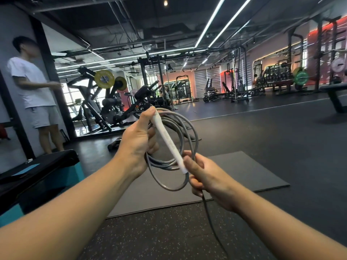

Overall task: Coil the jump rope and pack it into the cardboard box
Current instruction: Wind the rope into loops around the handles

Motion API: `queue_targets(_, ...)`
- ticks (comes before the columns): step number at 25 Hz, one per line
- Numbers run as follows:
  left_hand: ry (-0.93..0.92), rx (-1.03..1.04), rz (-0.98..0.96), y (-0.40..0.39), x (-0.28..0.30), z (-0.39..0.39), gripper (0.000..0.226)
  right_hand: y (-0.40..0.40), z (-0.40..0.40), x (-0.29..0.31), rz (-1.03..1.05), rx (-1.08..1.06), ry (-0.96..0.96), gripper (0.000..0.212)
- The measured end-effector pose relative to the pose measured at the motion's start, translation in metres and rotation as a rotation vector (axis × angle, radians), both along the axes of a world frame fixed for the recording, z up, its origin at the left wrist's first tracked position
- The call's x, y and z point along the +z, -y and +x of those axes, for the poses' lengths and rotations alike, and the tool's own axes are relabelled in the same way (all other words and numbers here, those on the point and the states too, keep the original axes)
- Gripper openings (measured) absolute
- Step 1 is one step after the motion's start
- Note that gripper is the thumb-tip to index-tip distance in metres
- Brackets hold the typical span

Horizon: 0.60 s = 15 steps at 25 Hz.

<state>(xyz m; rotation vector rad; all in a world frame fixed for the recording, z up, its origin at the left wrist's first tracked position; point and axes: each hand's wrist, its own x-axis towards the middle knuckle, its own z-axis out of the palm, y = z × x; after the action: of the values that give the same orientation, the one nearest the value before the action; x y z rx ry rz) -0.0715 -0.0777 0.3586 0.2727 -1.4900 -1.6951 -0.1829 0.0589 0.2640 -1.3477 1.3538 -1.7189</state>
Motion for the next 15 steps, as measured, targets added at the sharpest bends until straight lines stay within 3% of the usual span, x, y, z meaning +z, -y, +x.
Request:
queue_targets(5,-0.087,0.091,0.134,-0.002,-0.013,0.002,0.029,0.018,0.016,0.004,-0.073,-0.065,0.254,0.073)
queue_targets(8,-0.126,0.133,0.167,-0.001,-0.019,0.000,0.038,0.022,0.020,0.008,-0.101,-0.148,0.241,0.024)
queue_targets(10,-0.136,0.149,0.172,-0.003,-0.021,-0.001,0.043,0.020,0.024,0.009,-0.104,-0.128,0.237,0.022)
queue_targets(12,-0.113,0.147,0.169,-0.004,-0.024,0.001,0.034,0.019,0.025,0.011,-0.109,-0.090,0.235,0.020)
queue_targets(15,0.004,0.129,0.086,0.002,-0.034,0.007,0.036,0.014,0.019,0.015,-0.073,-0.094,0.188,0.021)
